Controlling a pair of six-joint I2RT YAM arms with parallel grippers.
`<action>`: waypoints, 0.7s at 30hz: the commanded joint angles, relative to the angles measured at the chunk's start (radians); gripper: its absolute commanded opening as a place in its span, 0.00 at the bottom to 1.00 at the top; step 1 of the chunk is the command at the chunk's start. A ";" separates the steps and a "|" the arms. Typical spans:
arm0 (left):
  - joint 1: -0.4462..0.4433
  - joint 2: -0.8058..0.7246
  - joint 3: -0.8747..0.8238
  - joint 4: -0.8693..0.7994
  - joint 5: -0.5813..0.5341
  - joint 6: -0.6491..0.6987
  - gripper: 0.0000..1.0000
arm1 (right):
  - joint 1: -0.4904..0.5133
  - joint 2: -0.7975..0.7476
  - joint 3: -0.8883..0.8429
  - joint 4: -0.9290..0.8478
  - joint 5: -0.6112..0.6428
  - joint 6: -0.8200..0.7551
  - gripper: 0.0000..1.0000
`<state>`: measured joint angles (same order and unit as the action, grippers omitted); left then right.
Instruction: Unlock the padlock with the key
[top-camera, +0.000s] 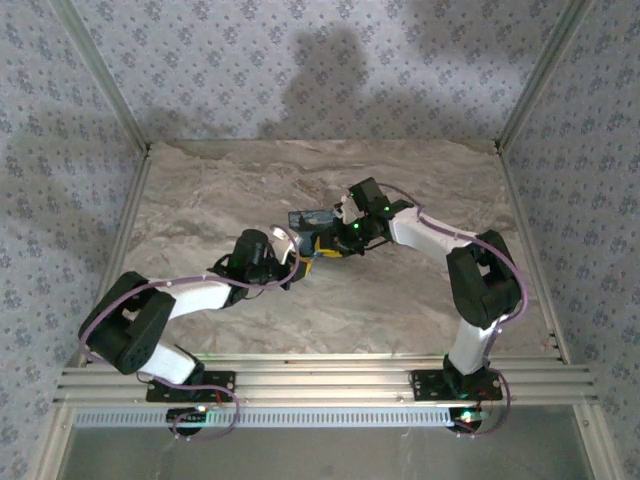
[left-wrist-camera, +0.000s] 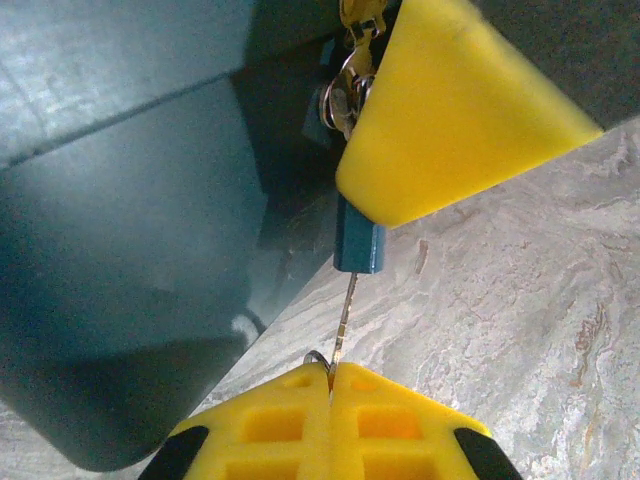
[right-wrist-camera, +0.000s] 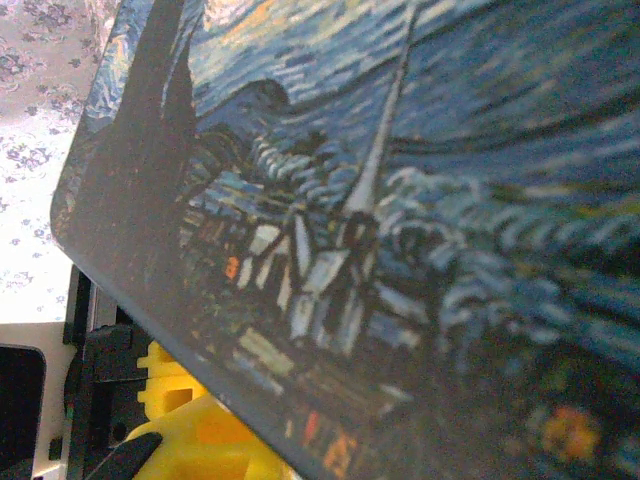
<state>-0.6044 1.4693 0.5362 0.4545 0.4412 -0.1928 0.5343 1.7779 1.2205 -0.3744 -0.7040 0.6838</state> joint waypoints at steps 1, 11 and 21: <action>0.001 0.008 0.022 0.039 0.028 -0.005 0.00 | -0.001 -0.035 0.002 0.025 -0.032 0.002 0.00; 0.001 0.025 0.031 0.042 0.030 -0.020 0.00 | 0.011 -0.038 0.004 0.033 -0.035 0.015 0.00; 0.001 0.019 0.028 0.095 0.032 -0.077 0.00 | 0.019 -0.043 -0.004 0.038 -0.037 0.022 0.00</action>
<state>-0.6041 1.4891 0.5373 0.4801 0.4492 -0.2390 0.5400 1.7779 1.2201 -0.3641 -0.7036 0.6960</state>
